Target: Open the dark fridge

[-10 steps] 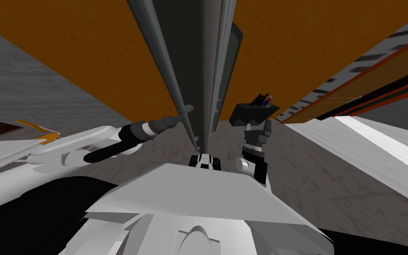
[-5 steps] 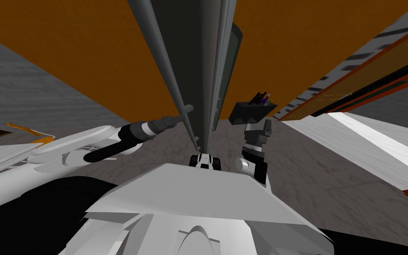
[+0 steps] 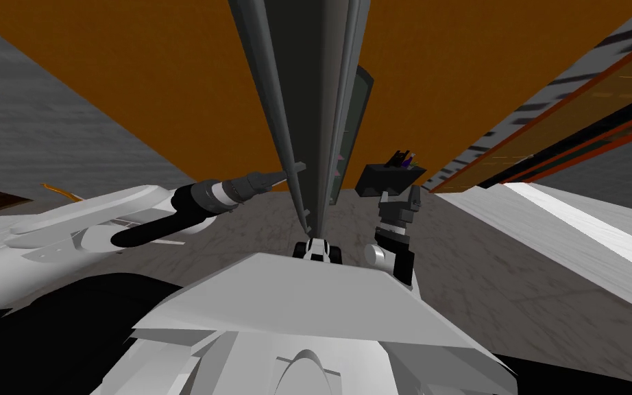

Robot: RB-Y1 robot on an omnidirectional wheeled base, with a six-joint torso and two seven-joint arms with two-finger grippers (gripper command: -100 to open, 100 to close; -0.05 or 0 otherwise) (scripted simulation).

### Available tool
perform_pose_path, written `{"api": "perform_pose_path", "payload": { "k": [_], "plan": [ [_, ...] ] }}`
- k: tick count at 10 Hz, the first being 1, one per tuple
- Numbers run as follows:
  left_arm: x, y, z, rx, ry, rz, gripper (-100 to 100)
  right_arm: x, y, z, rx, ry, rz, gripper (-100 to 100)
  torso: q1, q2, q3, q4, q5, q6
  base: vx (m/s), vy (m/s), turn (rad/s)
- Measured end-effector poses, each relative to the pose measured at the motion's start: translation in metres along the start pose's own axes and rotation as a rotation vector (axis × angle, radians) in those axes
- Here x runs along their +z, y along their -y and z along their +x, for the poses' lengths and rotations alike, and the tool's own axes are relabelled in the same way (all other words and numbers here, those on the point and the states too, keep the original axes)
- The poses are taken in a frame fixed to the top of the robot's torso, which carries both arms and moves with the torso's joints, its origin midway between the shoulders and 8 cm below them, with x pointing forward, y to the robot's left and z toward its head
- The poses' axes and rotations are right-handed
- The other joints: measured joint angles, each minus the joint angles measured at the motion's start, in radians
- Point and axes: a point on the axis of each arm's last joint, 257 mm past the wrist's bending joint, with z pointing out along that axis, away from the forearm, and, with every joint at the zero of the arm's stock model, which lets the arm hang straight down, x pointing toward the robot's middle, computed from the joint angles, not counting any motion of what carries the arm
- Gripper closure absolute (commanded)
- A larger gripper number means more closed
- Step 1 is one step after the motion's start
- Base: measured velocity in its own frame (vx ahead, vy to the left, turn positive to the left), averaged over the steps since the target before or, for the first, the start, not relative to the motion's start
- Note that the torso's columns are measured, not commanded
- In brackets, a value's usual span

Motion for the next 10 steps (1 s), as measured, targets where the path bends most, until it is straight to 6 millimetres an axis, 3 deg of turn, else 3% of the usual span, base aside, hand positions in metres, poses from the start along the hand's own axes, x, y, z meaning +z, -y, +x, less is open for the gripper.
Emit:
{"api": "perform_pose_path", "payload": {
  "k": [5,6,10],
  "plan": [
    [0.011,0.026,-0.015,-0.008,-0.025,0.031,-100,0.0,0.0,0.0,0.0,0.0,0.0,0,0.005,0.004,0.001,0.002,0.001,0.001,0.007,-0.006,0.046],
    [0.011,0.026,-0.015,-0.009,-0.024,0.032,0,0.0,0.0,0.0,0.0,0.0,0.0,0,0.004,0.004,0.002,0.002,0.001,0.001,0.0,0.0,0.0],
    [0.011,0.026,-0.015,-0.009,-0.024,0.032,0,0.0,0.0,0.0,0.0,0.0,0.0,0,0.007,0.005,0.003,0.002,0.002,0.0,0.0,0.0,0.0]
  ]
}}
